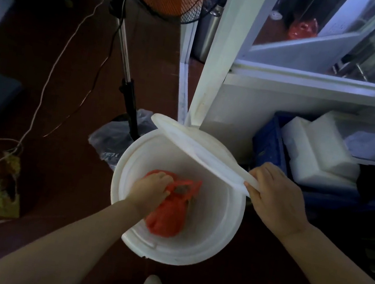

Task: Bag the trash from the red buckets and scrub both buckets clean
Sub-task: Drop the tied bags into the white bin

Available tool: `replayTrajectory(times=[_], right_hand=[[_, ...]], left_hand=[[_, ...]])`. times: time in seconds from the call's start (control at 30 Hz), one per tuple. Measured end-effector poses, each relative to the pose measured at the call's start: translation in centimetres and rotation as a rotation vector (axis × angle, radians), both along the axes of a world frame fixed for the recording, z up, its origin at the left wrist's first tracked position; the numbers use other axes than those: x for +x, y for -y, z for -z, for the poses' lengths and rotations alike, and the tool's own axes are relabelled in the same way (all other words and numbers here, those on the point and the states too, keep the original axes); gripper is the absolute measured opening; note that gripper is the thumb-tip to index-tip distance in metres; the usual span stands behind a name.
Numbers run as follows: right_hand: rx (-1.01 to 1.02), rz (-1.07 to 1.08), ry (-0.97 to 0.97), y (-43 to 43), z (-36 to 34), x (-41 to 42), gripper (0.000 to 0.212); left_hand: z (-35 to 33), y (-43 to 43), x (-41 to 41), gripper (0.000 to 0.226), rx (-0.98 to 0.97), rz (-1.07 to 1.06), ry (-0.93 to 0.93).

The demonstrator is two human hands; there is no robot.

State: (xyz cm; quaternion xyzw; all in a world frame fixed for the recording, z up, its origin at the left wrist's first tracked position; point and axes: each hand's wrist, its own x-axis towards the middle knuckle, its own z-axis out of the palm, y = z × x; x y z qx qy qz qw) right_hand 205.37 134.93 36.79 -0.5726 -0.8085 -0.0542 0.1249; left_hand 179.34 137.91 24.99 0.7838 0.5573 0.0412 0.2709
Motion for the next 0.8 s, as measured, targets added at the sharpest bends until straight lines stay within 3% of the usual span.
replayTrajectory(times=[0.17, 0.23, 0.33, 0.43, 0.5, 0.7, 0.8], right_hand=[[0.037, -0.018, 0.043, 0.1, 0.9, -1.9, 0.015], [0.036, -0.041, 0.081, 0.3, 1.6, -3.0, 0.021], [0.025, -0.057, 0.103, 1.2, 3.0, -5.0, 0.03], [-0.01, -0.08, 0.108, 3.1, 5.3, -7.6, 0.03], [-0.058, -0.078, 0.095, 4.5, 7.1, -9.3, 0.031], [-0.3, -0.015, 0.024, 10.9, 12.8, -13.0, 0.031], [-0.53, -0.038, 0.002, 14.9, 15.6, -13.6, 0.04]], left_hand=[[-3.8, 0.3, -2.8, 0.038, 0.233, -0.211, 0.19], [-5.3, 0.2, -3.8, 0.043, 0.413, -0.25, 0.277], [-6.2, -0.1, -5.1, 0.053, 0.604, -0.059, 0.179], [-5.1, 0.2, -6.8, 0.061, 0.508, 0.259, -0.041], [-3.9, 1.1, -7.8, 0.059, 0.392, 0.39, -0.092], [0.8, 5.7, -10.4, 0.048, 0.023, 0.56, -0.131], [3.7, 8.2, -11.0, 0.051, -0.024, 0.616, -0.229]])
